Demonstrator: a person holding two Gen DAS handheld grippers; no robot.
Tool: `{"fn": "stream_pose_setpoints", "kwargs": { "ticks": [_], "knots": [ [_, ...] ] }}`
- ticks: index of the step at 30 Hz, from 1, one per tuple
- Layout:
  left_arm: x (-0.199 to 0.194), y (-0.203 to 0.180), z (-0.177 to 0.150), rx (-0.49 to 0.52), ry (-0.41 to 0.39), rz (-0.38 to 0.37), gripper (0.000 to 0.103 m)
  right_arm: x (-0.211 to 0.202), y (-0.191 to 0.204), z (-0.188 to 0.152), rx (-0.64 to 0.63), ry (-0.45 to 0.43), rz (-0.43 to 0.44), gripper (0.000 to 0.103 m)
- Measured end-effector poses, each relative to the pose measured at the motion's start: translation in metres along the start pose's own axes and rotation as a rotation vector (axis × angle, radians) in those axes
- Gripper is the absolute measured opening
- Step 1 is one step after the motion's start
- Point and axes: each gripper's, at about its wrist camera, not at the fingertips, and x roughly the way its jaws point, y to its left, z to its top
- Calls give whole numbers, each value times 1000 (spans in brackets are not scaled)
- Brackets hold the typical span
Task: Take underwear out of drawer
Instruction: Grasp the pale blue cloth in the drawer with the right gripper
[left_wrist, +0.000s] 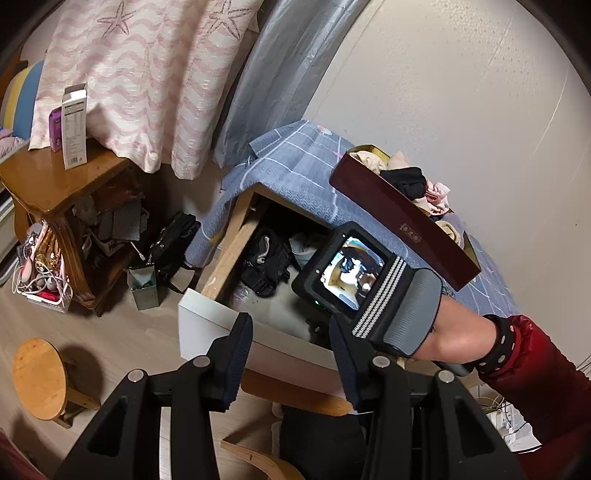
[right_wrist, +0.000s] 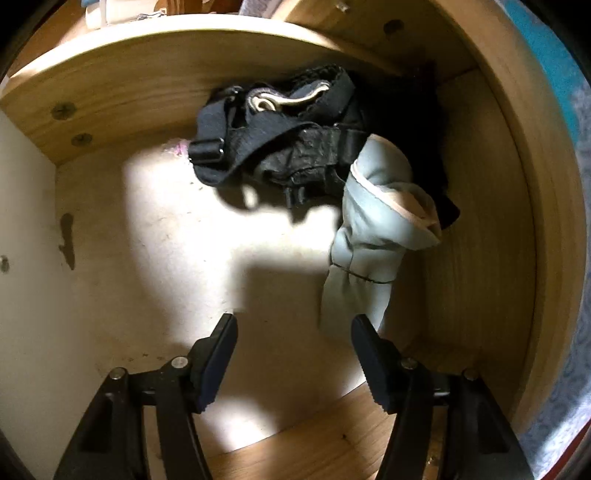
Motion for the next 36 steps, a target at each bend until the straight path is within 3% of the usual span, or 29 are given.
{"fn": "stream_pose_setpoints", "kwargs": {
  "ticks": [3,10,12,13,14,18,23,27,31,32,33,36],
  "knots": [
    [3,-3,-1,4,4,-10,43,10,-14,-3,107,45,31,66],
    [7,-9,-1,5,4,-38,43,17,-17,6,137,11,-24,67],
    [8,-9,-2,2,4,-38,43,12,-16,15,140,0,-32,63],
    [8,-9,-3,1,8,-40,43,12,-15,18,140,-7,-36,57],
    [9,-9,-4,1,11,-41,43,13,-15,20,131,-6,-59,42],
    [8,-8,-8,3,11,-38,43,14,-24,18,134,-11,-127,7],
    [11,-15,-14,59,20,46,43,9,-23,-4,112,-13,-77,0],
    [13,-18,-16,74,24,36,43,4,-17,-22,116,-1,56,0],
    [18,-17,-17,66,32,48,43,-5,-16,-29,111,-33,-15,0],
    [19,-17,-18,65,33,53,43,-8,-10,-37,103,-34,-41,13],
    [19,-17,-18,67,36,63,43,-4,-13,-35,95,-30,-58,49],
    [18,-16,-19,80,16,141,43,0,-19,-25,124,-36,-52,60]
  ]
}}
